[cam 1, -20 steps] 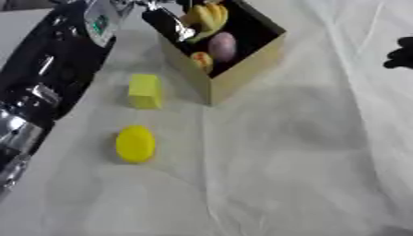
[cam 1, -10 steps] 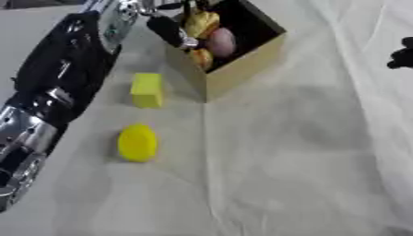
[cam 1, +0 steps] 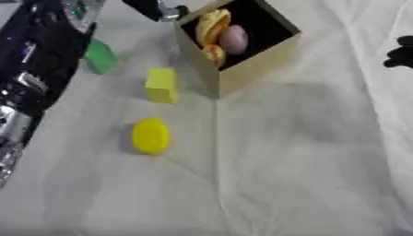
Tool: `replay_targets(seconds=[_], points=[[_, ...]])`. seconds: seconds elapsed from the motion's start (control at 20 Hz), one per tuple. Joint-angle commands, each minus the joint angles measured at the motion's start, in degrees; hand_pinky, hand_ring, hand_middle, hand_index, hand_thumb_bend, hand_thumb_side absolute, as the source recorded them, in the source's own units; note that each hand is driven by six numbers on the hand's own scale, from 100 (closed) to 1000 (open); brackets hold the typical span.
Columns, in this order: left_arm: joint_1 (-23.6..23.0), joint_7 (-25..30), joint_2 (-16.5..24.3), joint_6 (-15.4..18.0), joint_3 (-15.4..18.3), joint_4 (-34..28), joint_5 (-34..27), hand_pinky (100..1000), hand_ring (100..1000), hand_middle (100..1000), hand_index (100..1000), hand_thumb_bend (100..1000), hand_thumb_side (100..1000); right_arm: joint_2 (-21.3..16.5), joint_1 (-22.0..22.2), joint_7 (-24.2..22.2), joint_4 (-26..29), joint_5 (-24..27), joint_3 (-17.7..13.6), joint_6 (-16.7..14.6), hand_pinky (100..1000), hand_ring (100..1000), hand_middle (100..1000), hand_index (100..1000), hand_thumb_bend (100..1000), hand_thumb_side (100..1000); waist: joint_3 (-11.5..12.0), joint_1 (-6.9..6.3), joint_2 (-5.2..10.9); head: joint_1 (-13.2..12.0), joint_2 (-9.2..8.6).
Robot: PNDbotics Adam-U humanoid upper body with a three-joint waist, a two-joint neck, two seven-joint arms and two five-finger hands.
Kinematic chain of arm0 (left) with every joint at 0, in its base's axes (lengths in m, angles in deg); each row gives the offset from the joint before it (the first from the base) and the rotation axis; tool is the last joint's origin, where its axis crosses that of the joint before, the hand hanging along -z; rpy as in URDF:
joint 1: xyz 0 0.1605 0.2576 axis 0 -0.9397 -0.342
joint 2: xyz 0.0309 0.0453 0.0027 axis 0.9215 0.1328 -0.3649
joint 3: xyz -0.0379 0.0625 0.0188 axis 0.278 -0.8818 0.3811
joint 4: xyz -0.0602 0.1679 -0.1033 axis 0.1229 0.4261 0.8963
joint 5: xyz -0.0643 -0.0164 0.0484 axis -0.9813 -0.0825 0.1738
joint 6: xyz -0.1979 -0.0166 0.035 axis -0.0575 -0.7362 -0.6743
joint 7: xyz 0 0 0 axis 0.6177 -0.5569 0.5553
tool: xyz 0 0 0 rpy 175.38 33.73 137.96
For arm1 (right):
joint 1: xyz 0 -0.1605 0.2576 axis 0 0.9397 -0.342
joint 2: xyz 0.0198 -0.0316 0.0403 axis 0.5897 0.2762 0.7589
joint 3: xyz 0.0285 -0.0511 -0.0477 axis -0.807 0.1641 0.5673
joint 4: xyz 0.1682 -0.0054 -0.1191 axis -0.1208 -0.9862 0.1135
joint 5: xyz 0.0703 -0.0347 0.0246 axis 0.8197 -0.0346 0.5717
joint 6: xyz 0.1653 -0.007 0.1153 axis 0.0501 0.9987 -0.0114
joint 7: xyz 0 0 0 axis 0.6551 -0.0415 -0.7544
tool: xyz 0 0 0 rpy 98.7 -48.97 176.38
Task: Pick up objects on the table and place them in the box.
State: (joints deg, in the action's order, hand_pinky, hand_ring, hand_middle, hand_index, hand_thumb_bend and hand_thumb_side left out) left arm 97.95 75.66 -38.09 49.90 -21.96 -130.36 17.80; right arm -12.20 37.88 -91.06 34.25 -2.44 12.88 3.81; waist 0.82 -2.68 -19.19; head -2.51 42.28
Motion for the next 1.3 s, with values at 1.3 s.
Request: replay_targets(seconds=[1.3], points=[[-6.2,9.49,13.2,1.11,-0.5,7.34,4.32,845,821,793,901,654,472,-0.84,0.18,1.12,0.49,0.23,-1.26,0.09,903,721,674,813,100,764,0.88,1.04,1.04,1.15,-0.42]])
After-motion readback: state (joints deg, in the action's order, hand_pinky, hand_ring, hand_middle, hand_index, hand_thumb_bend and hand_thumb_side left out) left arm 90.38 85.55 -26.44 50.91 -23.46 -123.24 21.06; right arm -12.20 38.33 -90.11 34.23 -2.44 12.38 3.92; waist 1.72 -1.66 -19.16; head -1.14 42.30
